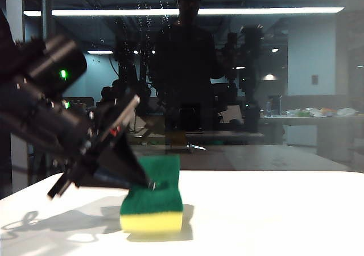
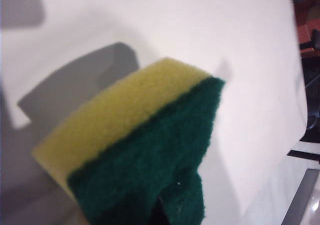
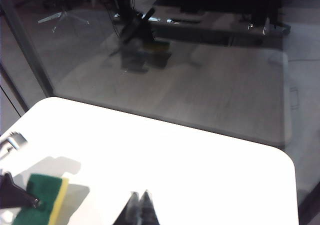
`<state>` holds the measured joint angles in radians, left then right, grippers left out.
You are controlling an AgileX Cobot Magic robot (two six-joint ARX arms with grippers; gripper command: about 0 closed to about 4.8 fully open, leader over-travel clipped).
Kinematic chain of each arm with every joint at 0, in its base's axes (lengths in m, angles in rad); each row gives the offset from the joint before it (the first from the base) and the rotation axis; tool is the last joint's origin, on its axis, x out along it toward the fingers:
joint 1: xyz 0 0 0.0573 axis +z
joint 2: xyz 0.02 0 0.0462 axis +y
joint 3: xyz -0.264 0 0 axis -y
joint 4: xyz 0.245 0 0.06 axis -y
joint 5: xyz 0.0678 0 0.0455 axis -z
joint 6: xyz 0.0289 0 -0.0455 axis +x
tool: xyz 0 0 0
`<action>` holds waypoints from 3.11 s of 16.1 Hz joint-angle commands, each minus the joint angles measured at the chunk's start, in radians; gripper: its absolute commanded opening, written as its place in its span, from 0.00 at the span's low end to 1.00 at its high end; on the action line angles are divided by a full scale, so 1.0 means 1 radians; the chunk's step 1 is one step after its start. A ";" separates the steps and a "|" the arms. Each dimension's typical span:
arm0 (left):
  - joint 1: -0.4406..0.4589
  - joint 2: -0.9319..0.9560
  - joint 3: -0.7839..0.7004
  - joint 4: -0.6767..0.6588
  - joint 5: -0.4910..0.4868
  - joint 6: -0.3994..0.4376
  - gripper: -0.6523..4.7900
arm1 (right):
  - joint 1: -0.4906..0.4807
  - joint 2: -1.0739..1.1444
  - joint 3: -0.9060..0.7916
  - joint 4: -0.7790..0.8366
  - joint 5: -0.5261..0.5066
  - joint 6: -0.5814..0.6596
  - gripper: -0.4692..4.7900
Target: Reach upward to find where there is water on the glass, pick up the sponge from the table, dry the water, and finally place the sponge back on the table.
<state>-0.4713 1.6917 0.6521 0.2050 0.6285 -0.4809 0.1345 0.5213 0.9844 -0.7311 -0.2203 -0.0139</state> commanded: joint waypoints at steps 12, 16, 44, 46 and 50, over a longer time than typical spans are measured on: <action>0.006 0.003 0.069 -0.010 -0.044 -0.027 0.86 | 0.001 -0.010 0.001 0.034 0.002 0.014 0.09; 0.008 -0.037 0.089 -0.016 -0.057 0.003 0.87 | 0.001 -0.024 0.000 0.048 0.023 -0.008 0.09; 0.517 -0.962 0.109 -0.377 -0.332 0.426 0.72 | -0.001 -0.127 -0.237 0.322 0.200 -0.043 0.09; 0.517 -1.020 0.108 -0.421 -0.338 0.436 0.58 | -0.001 -0.164 -0.307 0.399 0.199 -0.038 0.09; 0.517 -1.114 0.082 -0.502 -0.341 0.451 0.22 | -0.001 -0.245 -0.417 0.484 0.200 -0.038 0.09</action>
<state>0.0452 0.5896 0.7414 -0.2768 0.2913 -0.0383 0.1333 0.2955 0.5850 -0.2928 -0.0227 -0.0532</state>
